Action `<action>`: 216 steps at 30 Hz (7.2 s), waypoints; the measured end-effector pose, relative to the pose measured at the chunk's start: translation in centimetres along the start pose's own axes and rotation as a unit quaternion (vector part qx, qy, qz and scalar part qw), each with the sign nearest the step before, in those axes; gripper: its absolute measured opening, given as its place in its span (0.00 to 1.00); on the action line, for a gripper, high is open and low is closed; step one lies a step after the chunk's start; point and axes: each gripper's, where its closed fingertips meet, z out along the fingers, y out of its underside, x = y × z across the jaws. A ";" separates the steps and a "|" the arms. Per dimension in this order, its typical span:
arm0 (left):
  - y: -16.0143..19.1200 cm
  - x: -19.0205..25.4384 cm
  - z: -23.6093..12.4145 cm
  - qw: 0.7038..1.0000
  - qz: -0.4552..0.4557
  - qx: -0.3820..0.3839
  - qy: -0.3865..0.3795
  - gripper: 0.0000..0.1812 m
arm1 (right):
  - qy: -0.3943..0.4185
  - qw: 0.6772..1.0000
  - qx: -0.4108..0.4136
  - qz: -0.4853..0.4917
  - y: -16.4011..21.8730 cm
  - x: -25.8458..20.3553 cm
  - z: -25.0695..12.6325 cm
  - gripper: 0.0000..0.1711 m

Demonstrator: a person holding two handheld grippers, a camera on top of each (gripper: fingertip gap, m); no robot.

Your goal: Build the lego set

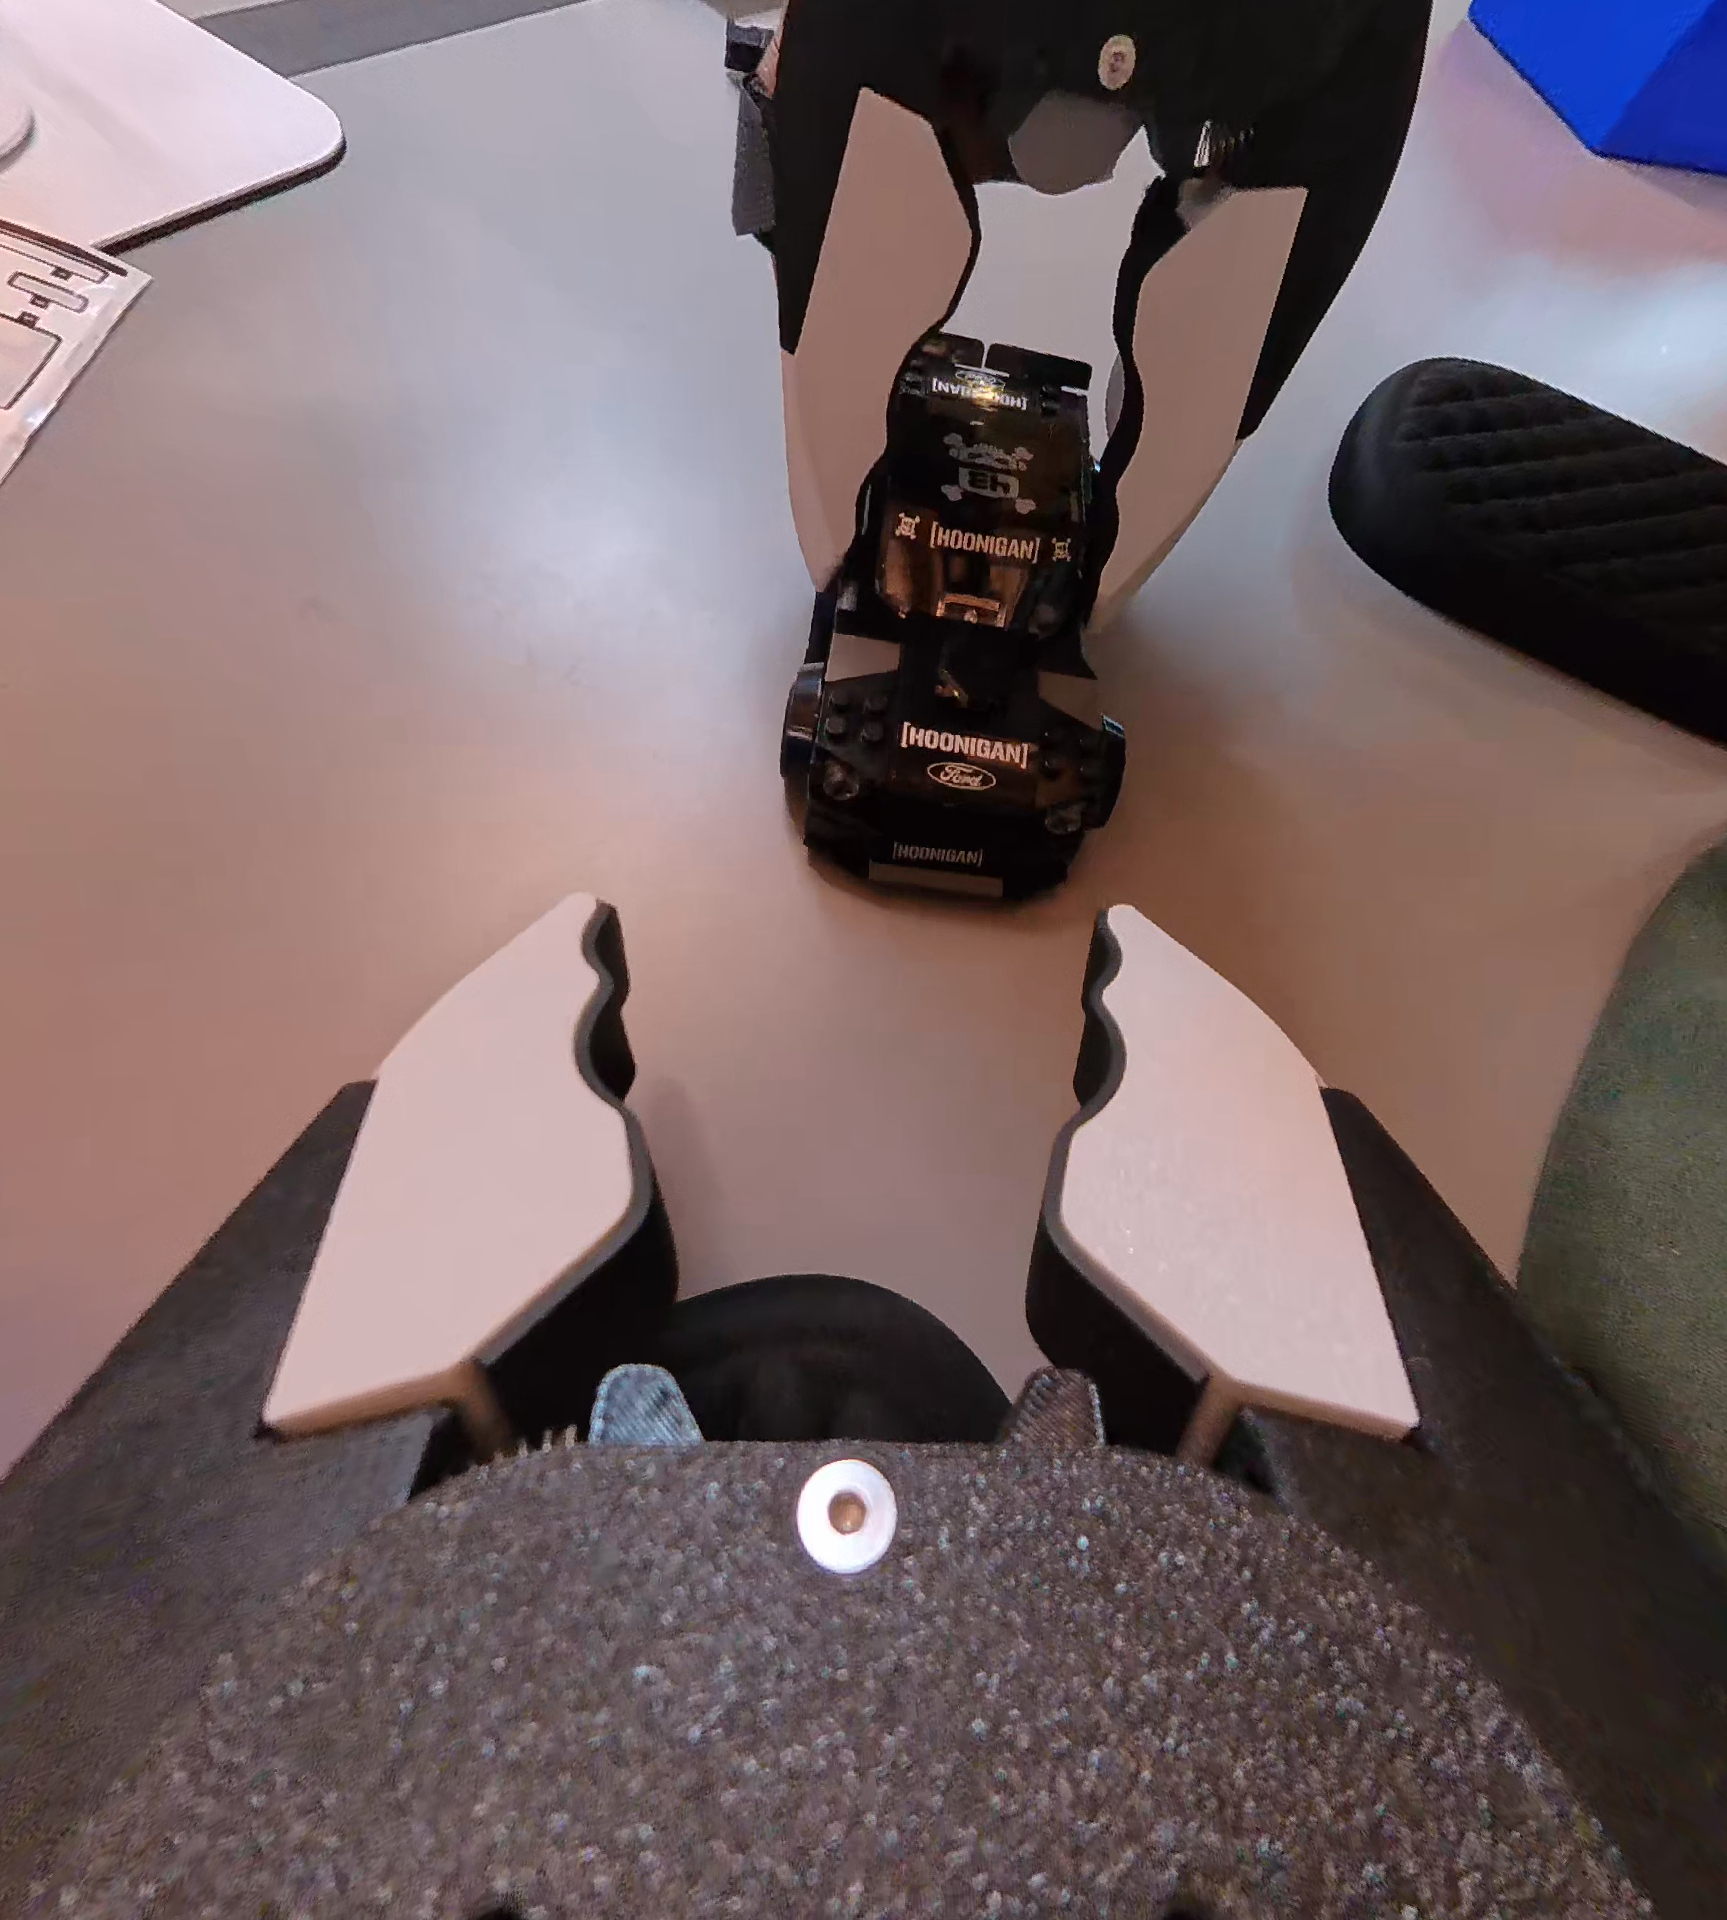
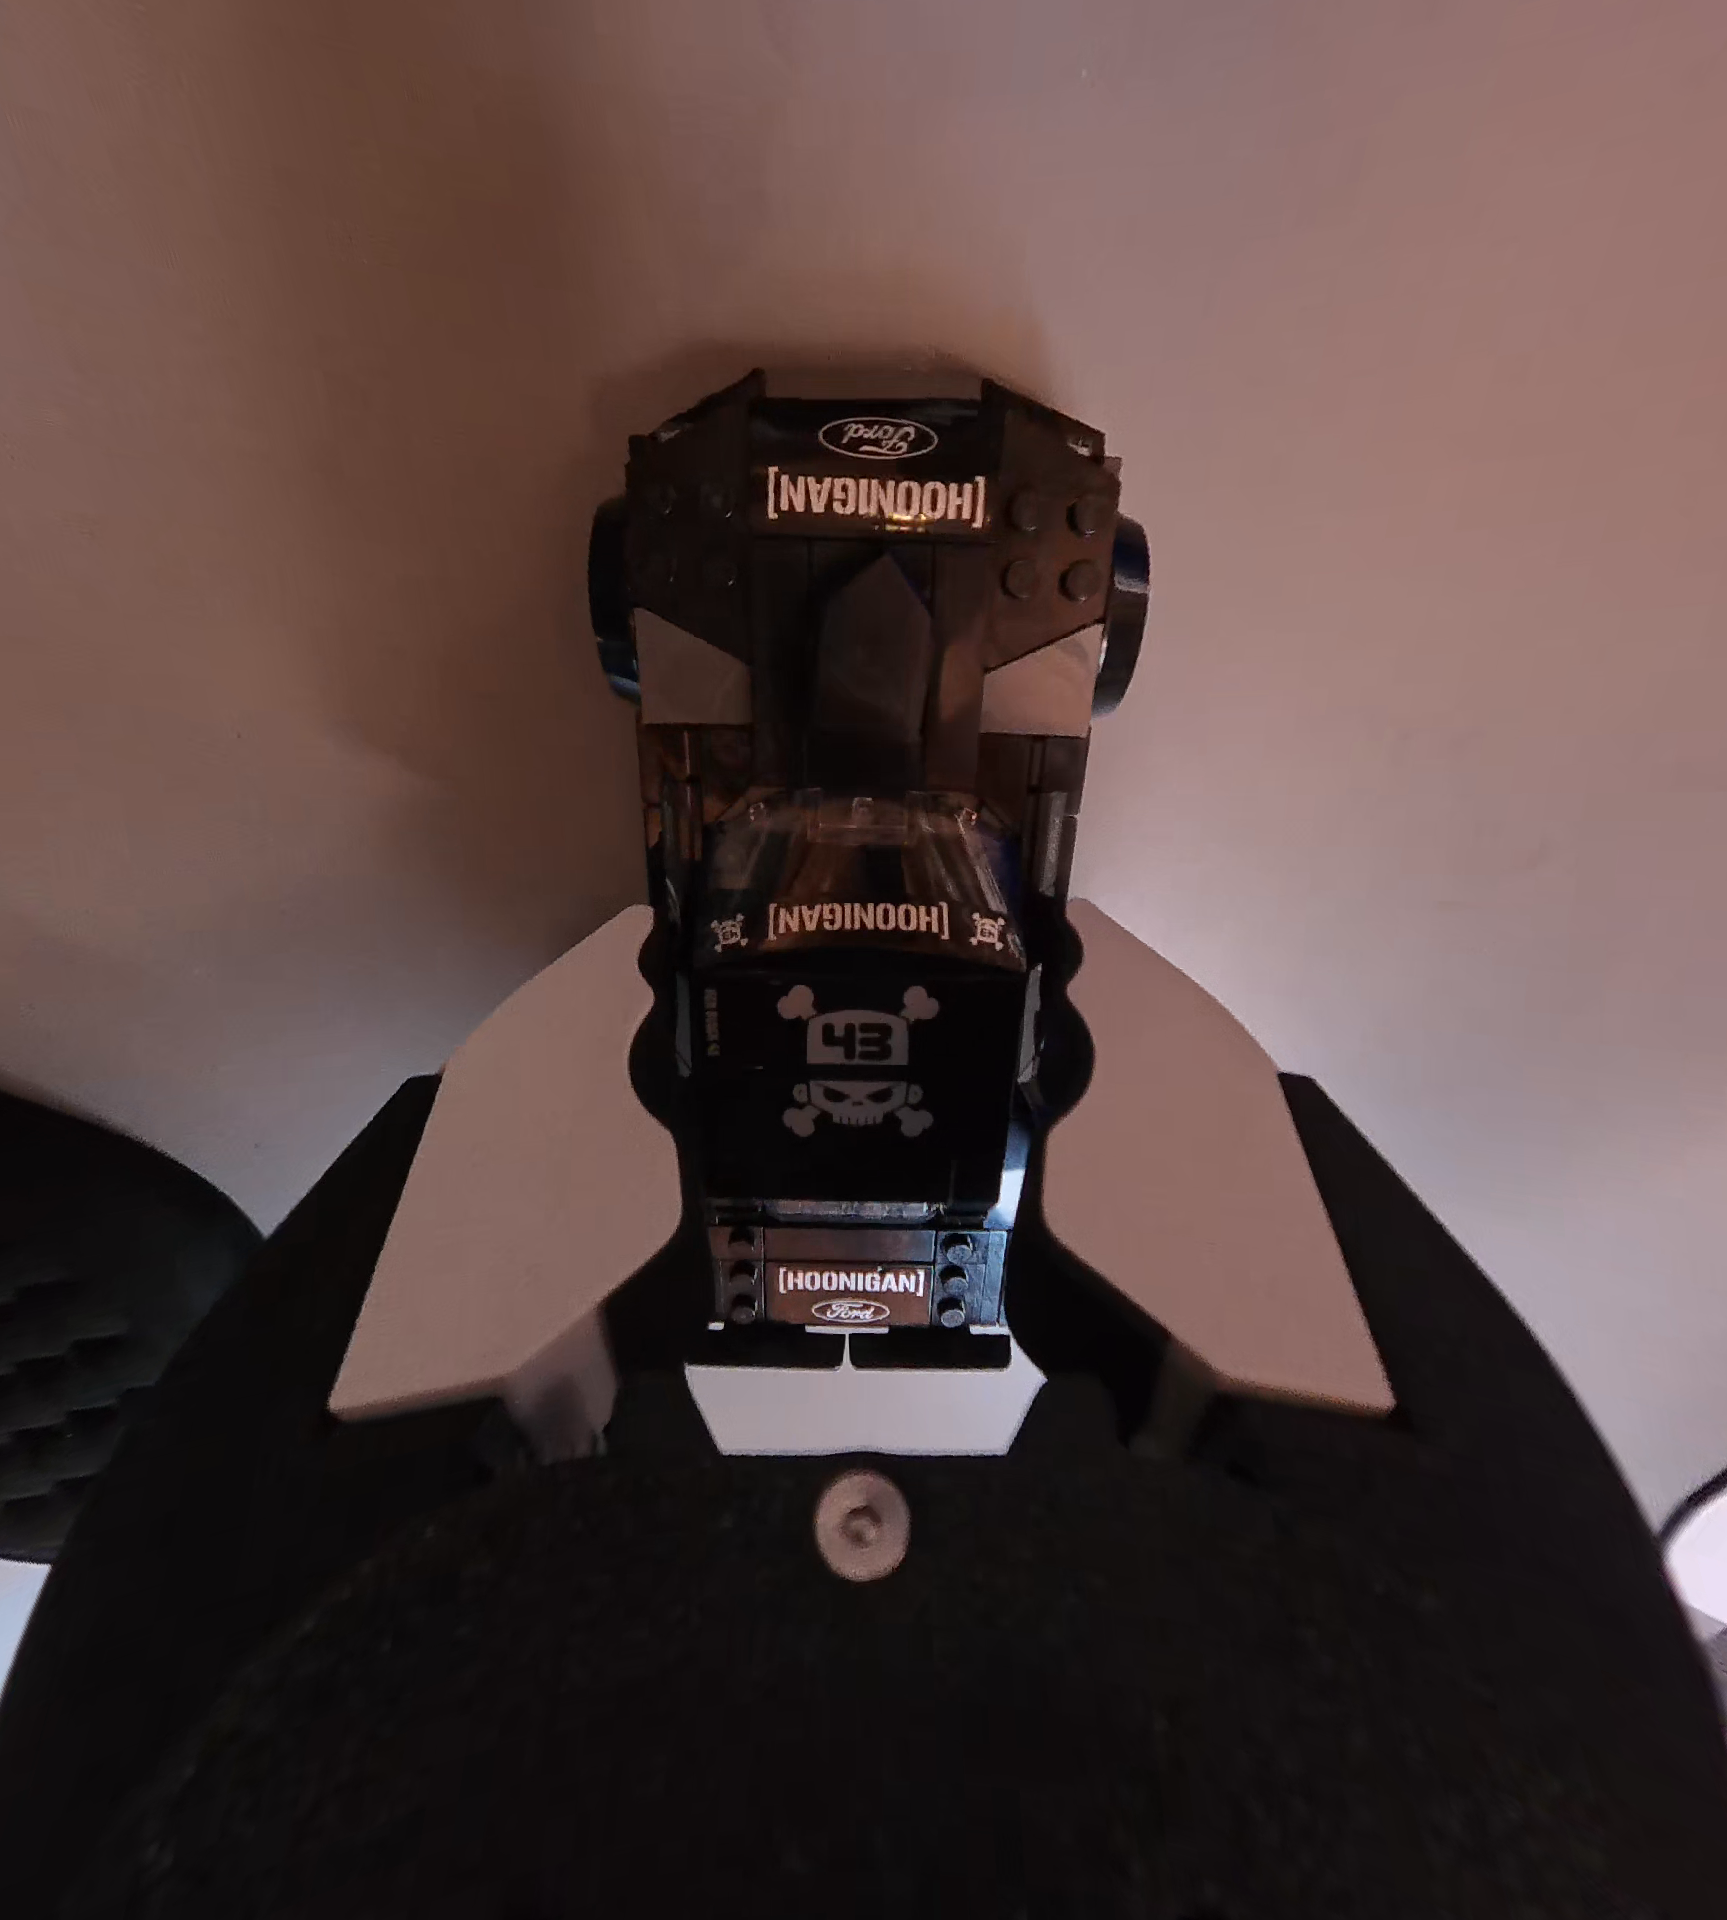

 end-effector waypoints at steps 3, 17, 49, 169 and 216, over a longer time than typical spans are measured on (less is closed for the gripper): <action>0.0 0.0 0.0 1.000 -0.002 0.001 0.002 0.46 | 0.004 1.000 0.002 0.008 0.2 0.4 -0.6 0.40; 0.4 -0.5 0.4 1.000 -0.019 -0.010 -0.002 0.45 | 0.022 0.988 -0.080 0.130 8.6 7.2 -5.5 0.40; 0.6 -0.2 0.6 0.999 -0.035 -0.016 0.026 0.42 | 0.063 0.986 0.046 0.148 2.5 10.3 -3.1 0.09; -6.6 -0.3 1.4 0.987 0.141 0.074 0.011 0.24 | 0.356 0.909 0.024 0.214 5.5 -1.4 -4.9 0.18; -8.2 -5.0 18.0 0.940 0.173 -0.282 0.083 0.39 | 0.325 0.764 0.396 0.391 13.1 -0.8 -8.6 0.13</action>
